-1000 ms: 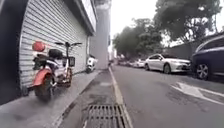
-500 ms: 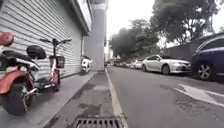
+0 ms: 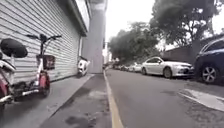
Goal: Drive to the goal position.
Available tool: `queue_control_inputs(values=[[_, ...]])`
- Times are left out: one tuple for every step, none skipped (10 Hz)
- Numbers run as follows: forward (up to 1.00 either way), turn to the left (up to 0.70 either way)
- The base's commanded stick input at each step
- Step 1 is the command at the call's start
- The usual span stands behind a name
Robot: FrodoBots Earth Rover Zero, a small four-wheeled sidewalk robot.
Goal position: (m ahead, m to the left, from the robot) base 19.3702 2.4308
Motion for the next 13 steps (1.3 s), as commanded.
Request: queue_control_inputs(values=[[0.70,0.00],[0.70,0.00],[0.70,0.00],[0.70,0.00],[0.70,0.00],[0.70,0.00],[0.70,0.00],[0.70,0.00],[0.70,0.00],[0.70,0.00],[0.70,0.00],[0.70,0.00],[0.70,-0.07]])
